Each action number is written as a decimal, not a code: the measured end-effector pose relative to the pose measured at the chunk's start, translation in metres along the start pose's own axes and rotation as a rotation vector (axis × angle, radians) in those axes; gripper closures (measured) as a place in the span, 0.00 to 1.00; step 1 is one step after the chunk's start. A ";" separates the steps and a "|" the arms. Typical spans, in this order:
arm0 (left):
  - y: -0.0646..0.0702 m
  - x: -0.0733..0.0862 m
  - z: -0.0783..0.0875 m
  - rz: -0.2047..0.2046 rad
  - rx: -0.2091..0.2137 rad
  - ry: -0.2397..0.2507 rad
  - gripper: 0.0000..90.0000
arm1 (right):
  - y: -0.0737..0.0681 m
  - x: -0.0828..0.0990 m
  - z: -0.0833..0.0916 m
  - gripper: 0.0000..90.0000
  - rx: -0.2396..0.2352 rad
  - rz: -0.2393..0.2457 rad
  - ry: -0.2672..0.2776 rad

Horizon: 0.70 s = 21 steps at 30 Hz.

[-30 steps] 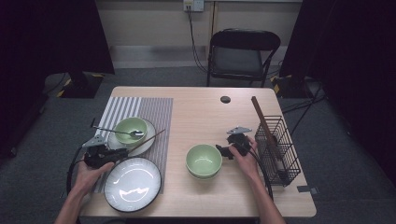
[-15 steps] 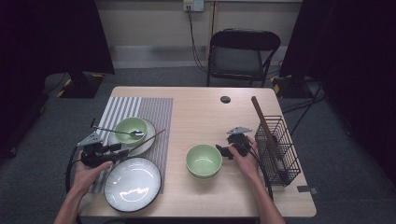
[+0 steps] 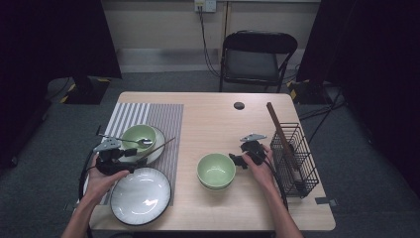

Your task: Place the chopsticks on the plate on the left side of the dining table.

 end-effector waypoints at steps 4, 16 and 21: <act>0.012 -0.012 -0.012 -0.024 0.028 0.000 0.34 | 0.000 -0.002 0.001 0.22 0.011 0.002 0.004; 0.035 -0.015 -0.032 -0.052 0.056 -0.031 0.23 | -0.001 -0.019 0.010 0.23 -0.006 -0.010 0.025; 0.035 -0.009 -0.037 -0.046 0.053 -0.054 0.22 | -0.006 -0.036 0.024 0.27 -0.016 0.017 0.072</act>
Point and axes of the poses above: each handheld gripper's, and its own axes: z roughly backward along the jaws, x roughly out of its underside, y roughly to its right, the point moved 2 cm from there along -z, roughly forward along the jaws, and after that the axes turned 2 degrees about z, right-handed, at the moved point
